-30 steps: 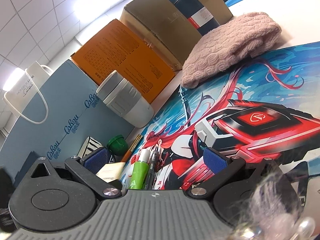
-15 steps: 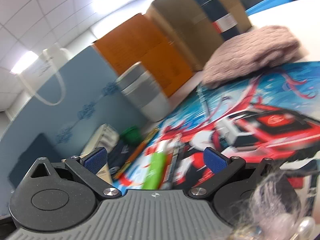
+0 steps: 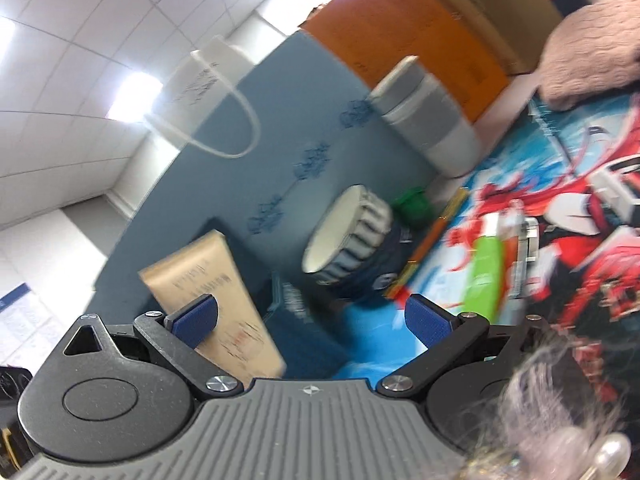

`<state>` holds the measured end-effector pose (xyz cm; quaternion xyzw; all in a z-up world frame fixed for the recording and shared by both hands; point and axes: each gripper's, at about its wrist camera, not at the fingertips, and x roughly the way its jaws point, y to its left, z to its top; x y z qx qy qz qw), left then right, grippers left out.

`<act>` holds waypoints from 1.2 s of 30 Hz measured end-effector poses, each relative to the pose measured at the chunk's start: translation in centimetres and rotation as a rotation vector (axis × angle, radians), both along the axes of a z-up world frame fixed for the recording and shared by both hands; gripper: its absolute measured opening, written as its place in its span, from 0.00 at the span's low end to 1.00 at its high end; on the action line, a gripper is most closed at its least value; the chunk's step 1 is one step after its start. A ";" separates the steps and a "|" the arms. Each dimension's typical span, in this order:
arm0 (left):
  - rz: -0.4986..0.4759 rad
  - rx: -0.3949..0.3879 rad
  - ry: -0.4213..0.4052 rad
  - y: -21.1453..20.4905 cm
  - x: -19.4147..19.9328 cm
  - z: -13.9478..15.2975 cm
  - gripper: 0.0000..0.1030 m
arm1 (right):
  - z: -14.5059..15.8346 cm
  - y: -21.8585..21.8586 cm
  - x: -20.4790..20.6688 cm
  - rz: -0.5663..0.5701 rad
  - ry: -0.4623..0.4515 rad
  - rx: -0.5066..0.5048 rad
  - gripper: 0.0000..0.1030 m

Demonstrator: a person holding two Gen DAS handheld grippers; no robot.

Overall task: Organize rigid objects
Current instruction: 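Carry the hand-cream tube with the left gripper into the blue box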

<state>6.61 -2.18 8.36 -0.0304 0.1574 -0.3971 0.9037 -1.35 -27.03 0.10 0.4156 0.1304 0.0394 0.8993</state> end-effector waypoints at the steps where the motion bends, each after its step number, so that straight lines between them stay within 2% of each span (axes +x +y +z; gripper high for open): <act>1: 0.026 0.003 -0.022 0.8 0.1 0.8 0.20 | 0.3 0.4 0.3 0.012 -0.009 0.004 0.99; 3: 0.081 0.033 -0.059 2.0 0.6 2.0 0.20 | 0.7 1.4 1.0 0.041 -0.024 0.017 0.99; 4: 0.109 0.073 -0.074 2.3 1.1 2.5 0.20 | 0.8 1.9 1.4 0.057 -0.034 0.025 0.99; 6: 0.166 0.196 -0.103 2.4 2.2 2.8 0.20 | 0.9 2.9 2.1 0.085 -0.046 0.037 0.99; 9: 0.225 0.370 -0.088 2.1 4.7 1.7 0.20 | 0.2 4.3 3.0 0.127 -0.047 0.051 0.99; 12: 0.238 0.486 -0.045 1.5 6.6 -0.2 0.20 | -0.7 5.2 3.5 0.149 -0.031 0.047 0.99; 17: 0.187 0.616 0.021 -0.5 8.3 -3.2 0.20 | -1.4 5.3 3.5 0.153 -0.012 0.024 0.99; 19: 0.162 0.614 0.041 -0.9 8.6 -3.3 0.20 | -1.6 5.3 3.6 0.152 -0.002 0.023 0.99; 21: 0.132 0.605 0.097 -1.1 9.4 -3.3 0.21 | -1.9 5.3 3.7 0.159 0.008 0.026 0.99; 24: 0.142 0.578 0.123 -0.9 9.8 -3.4 0.22 | -2.3 5.2 3.9 0.163 0.025 0.029 0.99; 28: 0.170 0.466 0.170 0.3 9.8 -2.8 0.25 | -2.4 5.2 4.1 0.164 0.034 0.027 0.99; 31: 0.192 0.371 0.165 1.3 9.2 -1.8 0.25 | -2.5 5.3 4.2 0.164 0.045 0.021 0.99; 32: 0.199 0.326 0.163 1.7 8.8 -1.5 0.27 | -2.5 5.3 4.2 0.162 0.048 0.019 0.99; 36: 0.222 0.149 0.171 3.2 6.9 -1.1 0.52 | -2.4 5.4 4.2 0.150 0.060 0.002 0.99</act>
